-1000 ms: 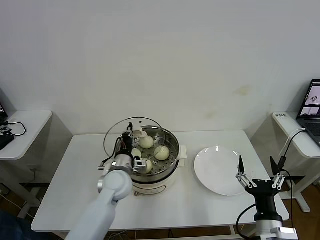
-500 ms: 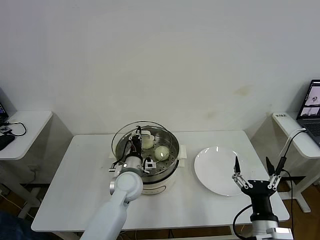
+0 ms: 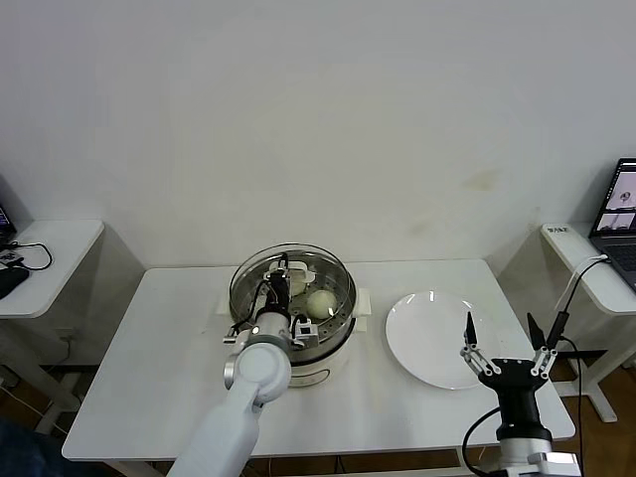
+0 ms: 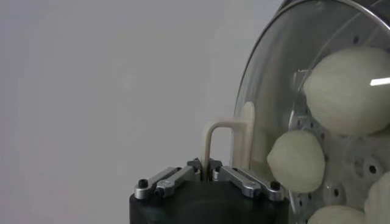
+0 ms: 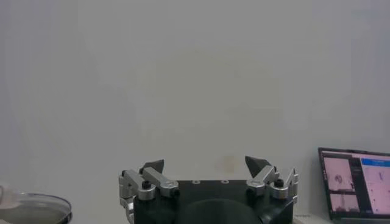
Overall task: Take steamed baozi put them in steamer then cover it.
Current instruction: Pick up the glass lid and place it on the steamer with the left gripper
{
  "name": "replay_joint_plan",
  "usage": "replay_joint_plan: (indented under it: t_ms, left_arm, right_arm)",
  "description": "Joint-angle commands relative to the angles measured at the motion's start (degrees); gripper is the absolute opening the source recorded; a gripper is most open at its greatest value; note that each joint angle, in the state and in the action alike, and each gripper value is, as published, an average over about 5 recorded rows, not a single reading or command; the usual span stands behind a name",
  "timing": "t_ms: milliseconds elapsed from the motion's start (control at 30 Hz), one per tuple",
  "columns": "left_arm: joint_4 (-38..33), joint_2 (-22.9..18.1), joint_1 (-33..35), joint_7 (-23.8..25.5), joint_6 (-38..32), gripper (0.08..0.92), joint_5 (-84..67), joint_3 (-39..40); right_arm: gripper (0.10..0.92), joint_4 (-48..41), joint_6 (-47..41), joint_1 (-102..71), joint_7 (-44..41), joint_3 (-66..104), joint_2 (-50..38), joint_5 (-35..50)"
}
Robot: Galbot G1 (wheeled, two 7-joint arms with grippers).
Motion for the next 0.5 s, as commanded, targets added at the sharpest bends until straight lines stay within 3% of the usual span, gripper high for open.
replay_joint_plan:
  t_ms: [33, 500]
  left_arm:
    - [-1.51, -0.09, 0.64, 0.91, 0.17, 0.133, 0.50, -0.36]
    - [-3.45, -0.53, 2.48, 1.51, 0.07, 0.133, 1.32, 0.06]
  right_arm:
    - [0.823, 0.00, -0.06, 0.10, 0.02, -0.21, 0.08, -0.10]
    - [0.823, -0.08, -0.11, 0.29, 0.03, -1.11, 0.33, -0.46]
